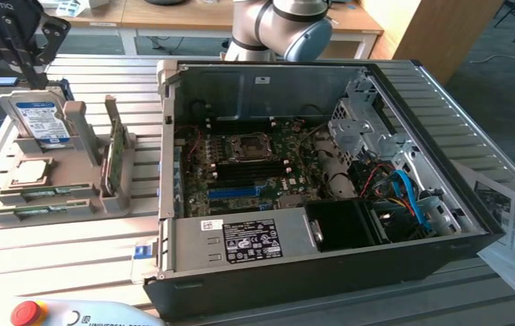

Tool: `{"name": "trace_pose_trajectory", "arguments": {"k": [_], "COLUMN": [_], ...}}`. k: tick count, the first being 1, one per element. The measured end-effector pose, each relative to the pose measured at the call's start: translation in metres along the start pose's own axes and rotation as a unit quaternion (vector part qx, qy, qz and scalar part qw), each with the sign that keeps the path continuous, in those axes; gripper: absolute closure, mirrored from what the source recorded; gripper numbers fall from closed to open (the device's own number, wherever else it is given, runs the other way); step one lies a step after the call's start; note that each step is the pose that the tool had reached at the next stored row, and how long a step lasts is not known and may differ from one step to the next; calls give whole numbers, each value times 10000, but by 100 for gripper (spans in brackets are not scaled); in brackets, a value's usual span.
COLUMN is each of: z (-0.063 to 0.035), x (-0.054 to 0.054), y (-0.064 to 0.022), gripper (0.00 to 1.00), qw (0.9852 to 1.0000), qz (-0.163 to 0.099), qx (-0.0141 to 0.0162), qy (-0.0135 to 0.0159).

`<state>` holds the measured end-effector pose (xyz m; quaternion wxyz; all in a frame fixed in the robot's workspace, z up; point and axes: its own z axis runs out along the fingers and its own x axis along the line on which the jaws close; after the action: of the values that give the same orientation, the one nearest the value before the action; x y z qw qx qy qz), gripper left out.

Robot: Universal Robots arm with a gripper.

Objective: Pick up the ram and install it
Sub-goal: 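Reach for the ram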

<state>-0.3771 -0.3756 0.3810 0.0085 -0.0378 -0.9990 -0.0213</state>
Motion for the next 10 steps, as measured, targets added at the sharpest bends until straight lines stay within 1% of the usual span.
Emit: {"name": "trace_pose_trajectory", "arguments": {"k": [4, 10], "z": [6, 6], "x": [99, 104], "y": [-1, -1], "gripper": [89, 89], "qw": [10000, 10000], "qz": [2, 1], "qx": [1, 2], "qy": [19, 23]}}
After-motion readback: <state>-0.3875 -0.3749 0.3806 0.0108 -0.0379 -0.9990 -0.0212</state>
